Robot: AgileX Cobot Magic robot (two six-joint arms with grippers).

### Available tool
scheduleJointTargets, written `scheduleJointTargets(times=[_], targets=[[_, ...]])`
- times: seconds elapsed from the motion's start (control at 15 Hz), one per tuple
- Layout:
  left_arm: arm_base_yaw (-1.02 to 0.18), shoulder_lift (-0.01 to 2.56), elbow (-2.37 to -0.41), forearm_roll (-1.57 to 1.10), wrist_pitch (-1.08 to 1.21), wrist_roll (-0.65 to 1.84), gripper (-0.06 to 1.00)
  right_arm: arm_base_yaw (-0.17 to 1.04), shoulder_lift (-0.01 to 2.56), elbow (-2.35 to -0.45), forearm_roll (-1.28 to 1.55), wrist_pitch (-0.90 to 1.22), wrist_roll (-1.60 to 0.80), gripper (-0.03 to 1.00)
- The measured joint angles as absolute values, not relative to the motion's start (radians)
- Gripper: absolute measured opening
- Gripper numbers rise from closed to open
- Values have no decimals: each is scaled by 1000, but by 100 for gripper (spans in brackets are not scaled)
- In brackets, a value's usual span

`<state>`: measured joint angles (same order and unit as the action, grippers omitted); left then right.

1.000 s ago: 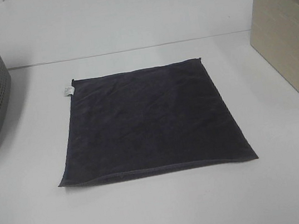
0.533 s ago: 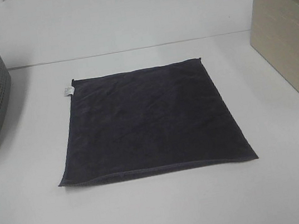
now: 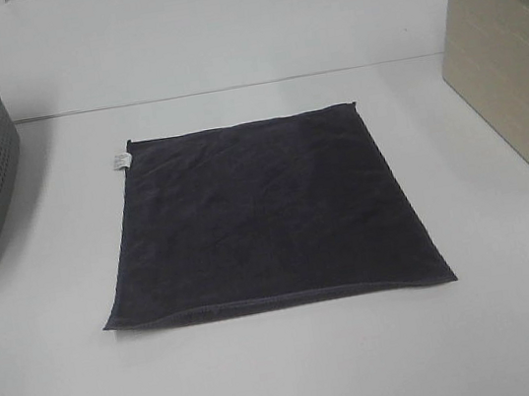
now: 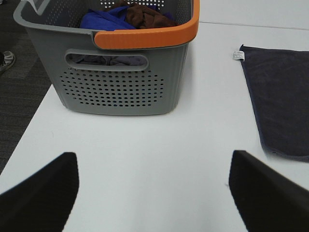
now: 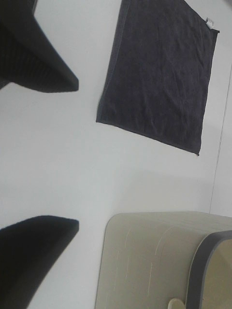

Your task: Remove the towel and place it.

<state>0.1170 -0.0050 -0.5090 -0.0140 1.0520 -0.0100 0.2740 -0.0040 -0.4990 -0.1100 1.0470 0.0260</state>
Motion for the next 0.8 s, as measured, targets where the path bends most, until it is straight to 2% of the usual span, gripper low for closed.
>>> scheduleJointTargets(times=[0.8], targets=[[117, -5, -509, -14, 1052, -10, 79, 274, -4, -499, -110, 1047, 26, 71]])
